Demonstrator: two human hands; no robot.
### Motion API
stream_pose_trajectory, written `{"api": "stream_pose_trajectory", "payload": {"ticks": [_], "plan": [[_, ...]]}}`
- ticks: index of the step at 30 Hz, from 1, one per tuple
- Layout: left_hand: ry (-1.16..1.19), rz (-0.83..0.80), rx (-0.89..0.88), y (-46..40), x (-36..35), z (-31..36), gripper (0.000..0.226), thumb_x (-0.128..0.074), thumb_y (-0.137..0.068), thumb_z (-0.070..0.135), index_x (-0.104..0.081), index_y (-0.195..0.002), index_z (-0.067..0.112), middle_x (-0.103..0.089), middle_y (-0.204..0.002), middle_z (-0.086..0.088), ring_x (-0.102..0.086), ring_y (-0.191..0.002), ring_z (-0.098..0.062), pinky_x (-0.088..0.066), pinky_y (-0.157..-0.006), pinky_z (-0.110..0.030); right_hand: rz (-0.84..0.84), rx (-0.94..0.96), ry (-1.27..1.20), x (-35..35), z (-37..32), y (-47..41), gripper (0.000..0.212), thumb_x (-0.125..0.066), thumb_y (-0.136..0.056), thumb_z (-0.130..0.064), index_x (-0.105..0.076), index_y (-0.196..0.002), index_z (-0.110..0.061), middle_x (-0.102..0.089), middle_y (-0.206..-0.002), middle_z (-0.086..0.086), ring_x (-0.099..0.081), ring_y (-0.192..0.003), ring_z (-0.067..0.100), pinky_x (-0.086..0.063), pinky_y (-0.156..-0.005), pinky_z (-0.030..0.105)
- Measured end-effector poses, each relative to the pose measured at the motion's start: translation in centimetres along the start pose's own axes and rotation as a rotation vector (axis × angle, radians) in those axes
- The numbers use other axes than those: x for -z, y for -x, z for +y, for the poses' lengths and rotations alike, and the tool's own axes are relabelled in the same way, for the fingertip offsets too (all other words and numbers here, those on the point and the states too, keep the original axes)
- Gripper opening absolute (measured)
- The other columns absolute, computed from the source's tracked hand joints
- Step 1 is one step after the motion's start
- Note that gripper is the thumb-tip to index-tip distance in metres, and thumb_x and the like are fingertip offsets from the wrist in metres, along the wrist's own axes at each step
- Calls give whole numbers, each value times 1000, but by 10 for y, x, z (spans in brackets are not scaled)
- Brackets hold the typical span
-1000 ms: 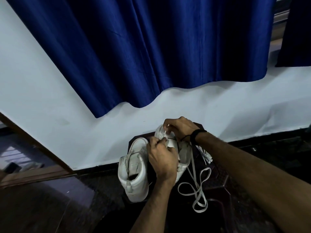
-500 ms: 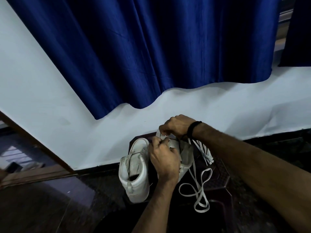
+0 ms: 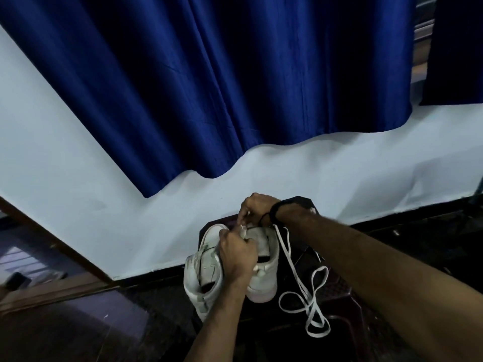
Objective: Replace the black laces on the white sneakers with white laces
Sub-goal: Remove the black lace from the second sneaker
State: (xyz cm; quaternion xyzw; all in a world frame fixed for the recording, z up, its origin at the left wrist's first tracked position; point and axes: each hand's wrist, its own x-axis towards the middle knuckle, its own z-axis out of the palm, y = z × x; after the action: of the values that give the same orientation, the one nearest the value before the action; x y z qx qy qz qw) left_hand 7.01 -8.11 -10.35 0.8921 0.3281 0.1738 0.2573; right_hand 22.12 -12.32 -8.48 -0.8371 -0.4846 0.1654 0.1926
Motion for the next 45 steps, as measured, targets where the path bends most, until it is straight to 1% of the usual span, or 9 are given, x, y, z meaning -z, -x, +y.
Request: {"api": "stream_pose_trajectory", "payload": {"ticks": [8,12,16,19,24,28,32,38,45], "plan": [[210,-68,105,-9,-6,-8,31,-47,-91,20,-70,-107,8,-67,-107,-17,-59,-104,-38,-48,-90,-43,-58,-26,-29,-9,-6,-4,47,-54,-77,6,-73,-110,-22,-69,-112,3,-62,-101,19,-45,-78,22],[222,-53,67,-8,-6,-10,35,-48,-88,14,-66,-118,14,-62,-111,-15,-56,-109,-36,-44,-97,-44,-60,-41,-10,-9,-7,-1,42,-56,-78,4,-74,-109,-20,-66,-97,2,-58,-89,15,-42,-72,21],[155,-57,42,-5,-1,-8,30,-46,-86,10,-71,-103,9,-60,-105,-19,-57,-102,-40,-48,-90,-45,75,-81,-99,-8,-9,4,43,-61,-77,-1,-68,-117,-16,-72,-101,4,-64,-94,17,-50,-83,25],[147,-57,70,-4,0,-7,33,-45,-84,9,-71,-105,10,-60,-104,-18,-57,-102,-40,-48,-91,-44,108,-108,-176,-8,-10,10,49,-62,-75,-4,-56,-122,-17,-71,-89,-3,-63,-80,12,-44,-69,21],[244,-23,131,-5,-2,-8,45,-38,-71,19,-73,-98,9,-69,-105,-16,-60,-102,-38,-50,-90,-40,323,-102,144,-4,-27,27,20,-68,-75,-29,-68,-95,-27,-68,-100,-6,-60,-100,17,-35,-84,32],[263,-23,131,-3,-5,-7,52,-32,-62,22,-72,-91,6,-70,-99,-18,-60,-98,-38,-48,-90,-41,258,-262,357,-22,-38,33,36,-56,-87,-35,-60,-114,-13,-64,-117,11,-58,-112,25,-27,-105,41],[254,8,132,-3,-8,-9,49,-31,-64,22,-71,-87,5,-70,-95,-19,-60,-95,-40,-48,-88,-45,303,-302,436,-30,-41,33,32,-52,-89,-31,-59,-114,-13,-64,-115,10,-60,-108,26,-25,-107,43],[226,24,113,-6,-14,-14,41,-34,-67,22,-68,-81,6,-70,-86,-16,-61,-85,-39,-51,-79,-46,305,-169,686,-34,-52,30,27,-41,-96,-19,-64,-108,-15,-67,-109,6,-57,-107,25,-25,-104,44],[236,79,110,-5,-18,-17,40,-40,-68,21,-69,-89,3,-70,-92,-21,-62,-91,-41,-50,-83,-46,145,-202,754,-26,-50,36,39,-32,-99,-35,-56,-124,-15,-58,-127,6,-41,-124,25,-22,-104,47]]}}
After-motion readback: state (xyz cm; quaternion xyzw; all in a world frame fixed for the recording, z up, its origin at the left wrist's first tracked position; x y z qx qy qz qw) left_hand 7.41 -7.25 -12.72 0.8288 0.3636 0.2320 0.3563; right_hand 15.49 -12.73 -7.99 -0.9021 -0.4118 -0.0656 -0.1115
